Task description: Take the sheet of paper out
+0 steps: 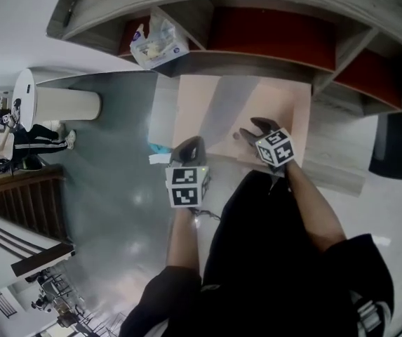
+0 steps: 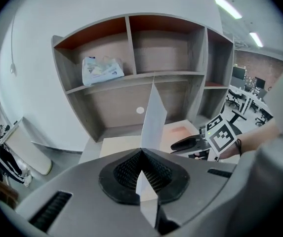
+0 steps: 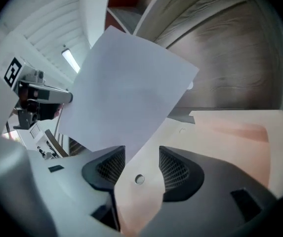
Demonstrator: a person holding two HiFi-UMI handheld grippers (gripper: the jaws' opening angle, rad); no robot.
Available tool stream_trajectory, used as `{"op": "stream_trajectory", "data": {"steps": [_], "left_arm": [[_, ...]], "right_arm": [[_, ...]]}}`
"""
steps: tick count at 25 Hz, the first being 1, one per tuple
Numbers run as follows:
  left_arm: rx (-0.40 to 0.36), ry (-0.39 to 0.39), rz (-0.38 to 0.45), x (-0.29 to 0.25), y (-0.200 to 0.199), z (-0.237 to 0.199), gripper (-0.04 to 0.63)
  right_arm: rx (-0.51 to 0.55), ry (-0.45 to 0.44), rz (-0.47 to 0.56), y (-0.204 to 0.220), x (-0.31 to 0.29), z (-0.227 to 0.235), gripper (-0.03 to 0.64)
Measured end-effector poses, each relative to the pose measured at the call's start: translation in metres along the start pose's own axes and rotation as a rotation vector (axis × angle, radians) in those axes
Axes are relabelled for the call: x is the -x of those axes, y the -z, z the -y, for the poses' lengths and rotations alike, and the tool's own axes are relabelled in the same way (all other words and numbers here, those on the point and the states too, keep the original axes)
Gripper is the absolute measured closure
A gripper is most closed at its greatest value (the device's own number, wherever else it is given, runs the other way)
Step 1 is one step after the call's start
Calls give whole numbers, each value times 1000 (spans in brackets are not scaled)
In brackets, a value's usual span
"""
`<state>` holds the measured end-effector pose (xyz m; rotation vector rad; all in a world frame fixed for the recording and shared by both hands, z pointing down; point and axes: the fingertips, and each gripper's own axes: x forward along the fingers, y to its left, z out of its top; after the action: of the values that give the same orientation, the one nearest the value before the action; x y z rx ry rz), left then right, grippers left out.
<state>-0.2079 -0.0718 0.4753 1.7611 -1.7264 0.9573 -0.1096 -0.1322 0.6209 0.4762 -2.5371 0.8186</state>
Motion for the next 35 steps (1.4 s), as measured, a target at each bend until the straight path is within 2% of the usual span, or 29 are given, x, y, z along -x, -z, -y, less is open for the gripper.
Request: {"op": "stream_trajectory", "data": {"steps": [8,16,22,25,29,32,35], "left_arm": [[-40,-13,60,42,-25,2,552],[-4,-83,96,82,-23,-17,552],[46,-119,98,104,-9,-19,552],[72,-142,102,112,-4,-23,552],[125,-158,94,114,6,-26,552],[140,-157,95,111,8,-22,552],[146,-148,101,105,7,-16,552]], "right_arm": [[-206,-283,211,-42,-15,-6,347],[-196,-414,269,-75,-25,-38,347],[-213,-591,280,-84,-26,-68,347],[-185,-665,283,-97,-16,-88,347],[-140,-677,256,-98,-12,-101,373],[-148,-660,273,-97,-7,-97,482],[-141,-622,289,-92,3,-87,520]]}}
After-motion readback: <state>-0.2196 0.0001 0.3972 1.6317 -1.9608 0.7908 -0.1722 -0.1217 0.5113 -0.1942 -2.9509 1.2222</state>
